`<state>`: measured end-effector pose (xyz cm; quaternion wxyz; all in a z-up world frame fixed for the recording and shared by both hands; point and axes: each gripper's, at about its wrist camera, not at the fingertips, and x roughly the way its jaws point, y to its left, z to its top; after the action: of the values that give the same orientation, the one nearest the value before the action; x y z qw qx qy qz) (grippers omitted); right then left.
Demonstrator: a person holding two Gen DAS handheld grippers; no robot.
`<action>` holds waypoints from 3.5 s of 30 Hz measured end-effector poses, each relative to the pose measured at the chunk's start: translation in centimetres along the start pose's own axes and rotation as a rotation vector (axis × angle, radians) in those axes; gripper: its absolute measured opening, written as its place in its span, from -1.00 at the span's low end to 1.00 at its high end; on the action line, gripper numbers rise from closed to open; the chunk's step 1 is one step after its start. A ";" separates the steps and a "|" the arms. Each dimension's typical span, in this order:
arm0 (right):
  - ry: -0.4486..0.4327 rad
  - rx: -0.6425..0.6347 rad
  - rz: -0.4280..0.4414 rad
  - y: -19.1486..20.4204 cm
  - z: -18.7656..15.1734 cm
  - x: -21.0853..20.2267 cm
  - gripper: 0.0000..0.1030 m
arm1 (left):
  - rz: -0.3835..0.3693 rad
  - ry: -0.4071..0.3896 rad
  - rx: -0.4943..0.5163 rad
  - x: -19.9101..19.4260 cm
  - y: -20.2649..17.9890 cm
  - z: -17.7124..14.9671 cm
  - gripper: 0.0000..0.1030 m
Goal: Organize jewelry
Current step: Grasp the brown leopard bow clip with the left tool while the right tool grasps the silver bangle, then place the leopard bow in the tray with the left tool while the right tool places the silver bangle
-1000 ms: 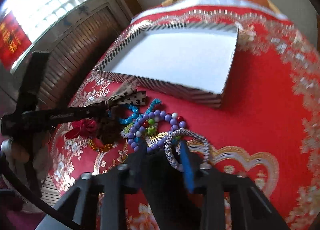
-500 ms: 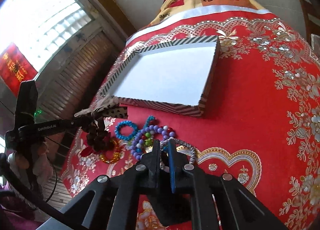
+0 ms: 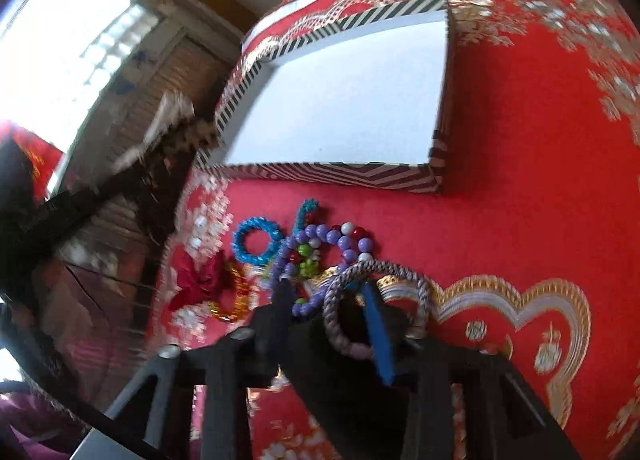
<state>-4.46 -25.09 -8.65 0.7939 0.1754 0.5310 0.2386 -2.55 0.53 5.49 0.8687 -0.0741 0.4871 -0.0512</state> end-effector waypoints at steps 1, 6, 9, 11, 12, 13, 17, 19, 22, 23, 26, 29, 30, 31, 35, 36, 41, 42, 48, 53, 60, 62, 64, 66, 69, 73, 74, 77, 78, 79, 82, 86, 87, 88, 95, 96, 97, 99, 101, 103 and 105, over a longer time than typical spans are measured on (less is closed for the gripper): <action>-0.005 -0.002 -0.004 0.0 -0.1 0.0 -0.77 | 0.000 0.000 0.001 0.1 0.0 0.2 -0.80; -0.107 -0.007 0.011 0.4 -0.4 -2.8 -0.86 | -0.012 0.006 -0.008 0.6 0.6 1.1 -0.80; -0.162 -0.013 0.022 1.0 0.3 -4.6 -0.86 | -0.021 0.003 -0.010 0.7 0.9 1.9 -0.80; -0.199 -0.023 0.032 1.8 1.0 -5.8 -0.86 | -0.023 -0.003 -0.007 1.0 0.9 2.6 -0.80; -0.214 -0.032 0.030 2.1 1.3 -6.1 -0.86 | -0.024 -0.002 -0.010 1.4 1.1 3.1 -0.80; -0.233 -0.044 0.021 2.4 1.7 -6.4 -0.86 | -0.027 0.004 -0.015 1.8 1.3 3.5 -0.80; -0.269 -0.090 -0.040 3.9 4.2 -5.9 -0.86 | -0.032 0.028 -0.035 4.1 2.1 5.4 -0.80; -0.267 -0.120 -0.080 4.3 5.5 -4.9 -0.86 | -0.021 0.031 -0.036 5.4 2.5 6.3 -0.80; -0.246 -0.176 -0.167 4.5 7.6 -2.9 -0.86 | -0.003 0.062 -0.036 7.7 3.1 7.4 -0.80; -0.236 -0.171 -0.170 4.1 7.9 -2.6 -0.86 | 0.000 0.073 -0.039 8.6 3.3 7.7 -0.80; -0.217 -0.121 -0.146 2.9 8.5 -2.8 -0.86 | 0.010 0.089 -0.035 10.4 3.8 8.1 -0.80; -0.192 -0.131 -0.167 1.6 7.3 -3.7 -0.68 | 0.005 0.119 -0.030 12.3 4.2 8.1 -0.80; -0.175 -0.140 -0.186 1.3 6.5 -3.9 -0.38 | 0.000 0.124 -0.027 12.7 4.2 8.1 -0.79; -0.154 -0.141 -0.204 0.9 5.7 -4.0 -0.22 | 0.001 0.130 -0.022 13.3 4.3 8.0 -0.69; -0.067 -0.117 -0.302 -1.0 2.2 -4.3 -0.13 | -0.028 0.180 -0.022 15.3 4.3 7.7 -0.26; -0.061 -0.103 -0.327 -1.5 1.4 -4.7 -0.13 | -0.030 0.191 -0.014 15.6 4.1 7.5 -0.26; -0.058 0.020 -0.292 -4.3 -1.7 -6.7 -0.13 | -0.026 0.240 0.019 16.2 3.3 5.8 -0.26; -0.043 0.017 -0.307 -4.5 -2.3 -6.8 -0.13 | -0.028 0.242 0.023 16.1 3.2 5.4 -0.25; 0.044 -0.040 -0.345 -4.2 -5.3 -5.1 -0.26 | -0.033 0.250 0.039 14.7 2.7 3.3 -0.25; 0.037 -0.159 -0.467 -3.1 -6.1 -4.0 -0.49 | -0.026 0.246 0.033 13.9 2.7 2.3 -0.26; -0.025 -0.150 -0.467 -4.7 -5.7 -5.4 -0.87 | -0.010 0.165 -0.044 10.5 4.4 3.0 -0.24; -0.059 -0.124 -0.424 -4.5 -5.1 -6.2 -0.87 | -0.021 0.145 -0.071 9.4 5.1 3.1 -0.18; -0.106 -0.126 -0.404 -4.1 -3.6 -7.5 -0.87 | -0.019 0.131 -0.089 8.5 5.8 3.0 -0.18; -0.149 -0.147 -0.391 -3.3 -1.4 -8.1 -0.87 | -0.015 0.128 -0.104 8.1 6.2 3.0 -0.18; -0.183 -0.191 -0.372 -1.5 2.6 -7.3 -0.87 | -0.008 0.132 -0.108 8.1 6.2 3.1 -0.17; -0.177 -0.265 -0.381 1.2 7.4 -4.4 -0.87 | -0.009 0.140 -0.095 8.5 5.6 3.1 -0.17; -0.170 -0.276 -0.381 1.4 8.3 -3.4 -0.87 | -0.009 0.143 -0.094 8.7 5.5 3.1 -0.18; -0.106 -0.303 -0.410 1.6 11.3 0.4 -0.87 | -0.006 0.153 -0.095 9.3 5.3 3.1 -0.18; -0.084 -0.301 -0.414 1.3 11.9 1.6 -0.87 | -0.005 0.159 -0.092 9.6 5.2 3.1 -0.18; -0.065 -0.301 -0.424 1.1 12.1 2.7 -0.87 | -0.004 0.158 -0.087 9.6 5.1 3.1 -0.17; -0.010 -0.301 -0.462 0.3 12.0 4.8 -0.87 | 0.015 0.147 -0.062 9.7 5.1 3.1 -0.17; 0.002 -0.294 -0.474 -0.2 11.7 5.0 -0.87 | 0.025 0.159 -0.062 10.1 5.5 2.8 -0.18; 0.000 -0.282 -0.456 -0.4 11.7 4.8 -0.87 | 0.026 0.164 -0.062 10.2 5.5 2.7 -0.18; -0.001 -0.274 -0.450 -0.5 11.6 4.5 -0.85 | 0.029 0.171 -0.060 10.2 5.4 2.6 -0.18; -0.131 -0.182 -0.311 1.3 9.9 0.4 -0.41 | 0.078 0.142 -0.008 8.8 4.3 1.1 -0.18; -0.149 -0.176 -0.289 1.8 9.3 -0.2 -0.34 | 0.082 0.138 -0.001 8.5 4.1 0.8 -0.18; -0.161 -0.177 -0.276 2.2 8.8 -0.6 -0.34 | 0.082 0.135 0.000 8.3 4.0 0.6 -0.18; -0.172 -0.176 -0.265 3.0 7.8 -1.2 -0.34 | 0.082 0.127 -0.002 7.6 3.7 0.1 -0.18; -0.180 -0.168 -0.248 3.6 6.8 -1.7 -0.33 | 0.094 0.117 0.007 6.8 3.3 -0.4 -0.18; -0.196 -0.162 -0.239 3.8 6.2 -2.3 -0.33 | 0.107 0.100 0.020 6.1 2.9 -0.9 -0.18; -0.207 -0.151 -0.223 4.3 5.2 -2.9 -0.33 | 0.122 0.083 0.030 5.2 2.5 -1.4 -0.18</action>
<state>-1.37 -23.28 -2.22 0.8768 0.0785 0.4433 0.1689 -1.03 2.05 -0.08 0.8501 -0.0291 0.5257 -0.0085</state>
